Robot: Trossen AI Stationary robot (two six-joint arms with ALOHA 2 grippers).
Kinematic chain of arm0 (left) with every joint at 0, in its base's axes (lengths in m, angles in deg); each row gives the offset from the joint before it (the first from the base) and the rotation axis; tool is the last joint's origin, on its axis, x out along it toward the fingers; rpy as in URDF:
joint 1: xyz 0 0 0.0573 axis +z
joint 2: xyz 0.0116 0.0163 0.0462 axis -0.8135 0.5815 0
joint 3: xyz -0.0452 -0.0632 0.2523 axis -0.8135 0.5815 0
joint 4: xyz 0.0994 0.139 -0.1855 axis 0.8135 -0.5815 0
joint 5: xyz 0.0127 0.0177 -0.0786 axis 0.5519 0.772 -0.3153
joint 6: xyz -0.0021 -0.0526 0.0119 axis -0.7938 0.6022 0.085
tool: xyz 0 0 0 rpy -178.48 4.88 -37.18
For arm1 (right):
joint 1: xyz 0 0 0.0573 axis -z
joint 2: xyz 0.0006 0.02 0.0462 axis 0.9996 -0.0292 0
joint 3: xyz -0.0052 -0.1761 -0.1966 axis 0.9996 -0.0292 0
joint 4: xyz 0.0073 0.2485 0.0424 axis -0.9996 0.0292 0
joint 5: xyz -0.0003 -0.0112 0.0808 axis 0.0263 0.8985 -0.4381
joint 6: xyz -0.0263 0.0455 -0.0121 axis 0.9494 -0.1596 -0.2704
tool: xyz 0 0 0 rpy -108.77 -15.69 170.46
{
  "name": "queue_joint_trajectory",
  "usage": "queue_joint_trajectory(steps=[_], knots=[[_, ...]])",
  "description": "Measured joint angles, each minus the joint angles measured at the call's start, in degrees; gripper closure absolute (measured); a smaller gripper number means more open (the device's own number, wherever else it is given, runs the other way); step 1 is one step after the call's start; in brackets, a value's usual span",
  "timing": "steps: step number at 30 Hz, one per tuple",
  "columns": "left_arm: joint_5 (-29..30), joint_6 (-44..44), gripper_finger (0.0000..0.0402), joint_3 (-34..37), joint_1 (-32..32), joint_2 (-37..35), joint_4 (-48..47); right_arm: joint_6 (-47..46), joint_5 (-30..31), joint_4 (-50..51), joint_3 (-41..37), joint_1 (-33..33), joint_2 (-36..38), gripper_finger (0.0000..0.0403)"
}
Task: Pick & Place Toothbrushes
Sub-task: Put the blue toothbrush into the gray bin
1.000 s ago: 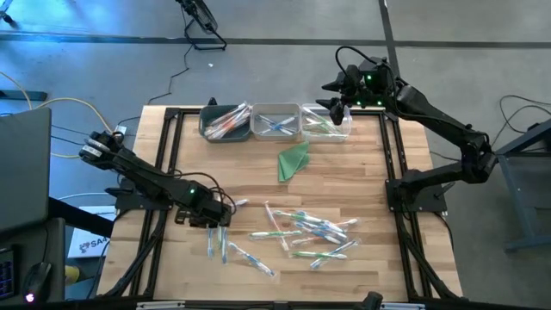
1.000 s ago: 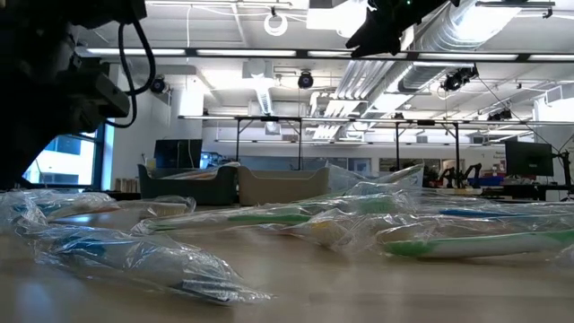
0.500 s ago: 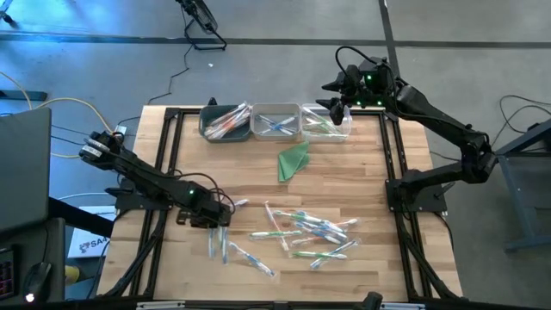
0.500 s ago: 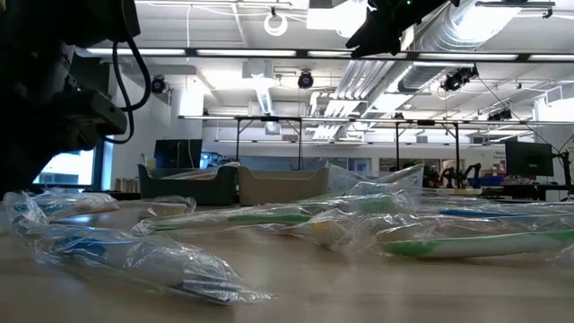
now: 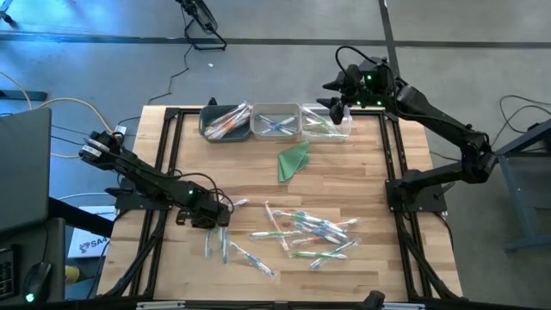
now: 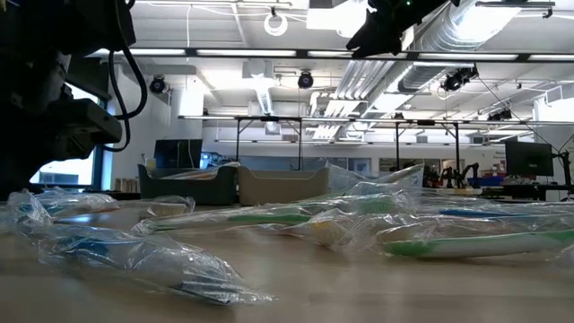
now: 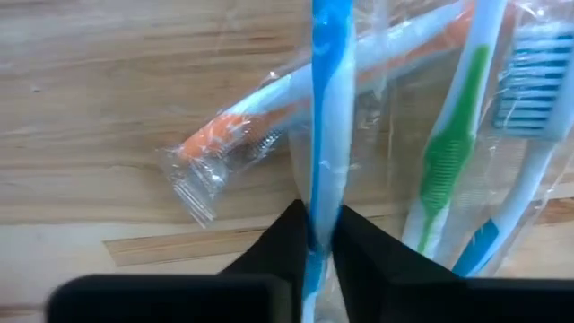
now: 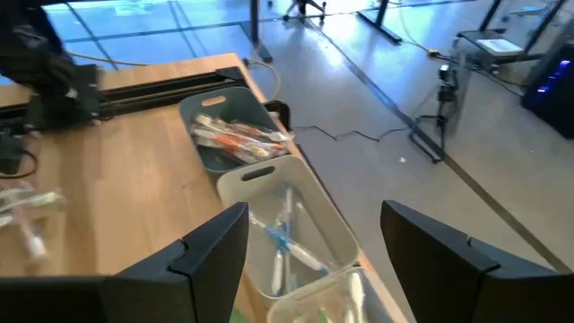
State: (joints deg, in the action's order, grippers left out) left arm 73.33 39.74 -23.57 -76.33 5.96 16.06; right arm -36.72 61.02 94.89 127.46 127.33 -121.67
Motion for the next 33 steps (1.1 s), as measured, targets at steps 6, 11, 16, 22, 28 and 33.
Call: queue_joint_trajectory(steps=[6, 11, 16, 22, 28, 33], knots=[[-2.2, -0.5, 0.0378, 0.0, 0.0, 0.0, 0.2, 0.2, 1.0, 0.0, 0.0, 0.0, 0.0, 0.0156], [-6.1, -3.9, 0.0378, 0.0, 0.0, -0.9, 0.2, 0.2, 1.0, 0.0, 0.0, 0.0, 0.0, 0.0156], [-6.0, -5.9, 0.0387, 0.0, 0.0, -4.7, -0.8, 0.4, 1.0, 0.0, 0.0, 0.0, 0.0, 0.0156], [-5.5, -10.1, 0.0386, 0.0, 0.1, -11.7, -3.9, 1.7, 1.1, 0.0, 0.0, 0.0, 0.0, 0.0156], [-1.8, -14.2, 0.0387, 0.0, 0.1, -19.2, -4.9, 1.7, 1.1, 0.0, 0.0, 0.0, 0.0, 0.0156], [8.6, -18.7, 0.0387, 0.0, 0.2, -25.3, -4.5, 1.7, 1.1, -0.1, 0.0, 0.0, 0.0, 0.0156]])
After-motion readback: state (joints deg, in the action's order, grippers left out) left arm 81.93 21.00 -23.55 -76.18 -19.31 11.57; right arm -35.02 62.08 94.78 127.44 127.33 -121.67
